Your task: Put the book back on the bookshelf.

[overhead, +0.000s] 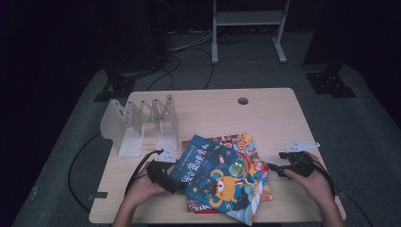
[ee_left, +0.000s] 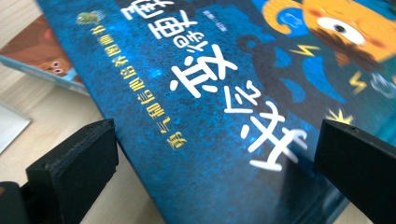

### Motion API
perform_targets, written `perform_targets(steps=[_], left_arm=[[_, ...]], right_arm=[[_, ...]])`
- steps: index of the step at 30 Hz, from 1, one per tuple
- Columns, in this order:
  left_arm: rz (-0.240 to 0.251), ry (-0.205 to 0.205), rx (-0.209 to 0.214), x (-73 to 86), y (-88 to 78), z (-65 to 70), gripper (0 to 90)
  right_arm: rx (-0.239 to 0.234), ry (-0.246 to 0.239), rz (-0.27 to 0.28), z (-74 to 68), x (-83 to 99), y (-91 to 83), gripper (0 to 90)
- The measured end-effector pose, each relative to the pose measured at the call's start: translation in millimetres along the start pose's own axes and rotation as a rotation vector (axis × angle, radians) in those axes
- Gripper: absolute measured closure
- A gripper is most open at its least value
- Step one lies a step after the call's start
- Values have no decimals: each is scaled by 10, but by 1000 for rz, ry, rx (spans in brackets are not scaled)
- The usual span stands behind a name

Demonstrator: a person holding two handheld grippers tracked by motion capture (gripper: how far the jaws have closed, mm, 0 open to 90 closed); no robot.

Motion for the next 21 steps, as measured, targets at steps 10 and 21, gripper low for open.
perform_targets(steps=[10, 21], left_arm=[[10, 14, 41, 3, -24, 151, 0], [29, 41, 65, -53, 15, 258, 0]], right_arm=[[75, 34, -1, 373, -315, 242, 345], [150, 45, 11, 533, -533, 357, 355]])
Point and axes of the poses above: each handheld gripper's, and its own axes: y roughly forward along the jaws, x roughly out of its underside, z roughly to its right, the point moved 6 cm from there along y, roughly forward along the jaws, and after that the axes turned 8 degrees about -x, right-handed, at the moved point
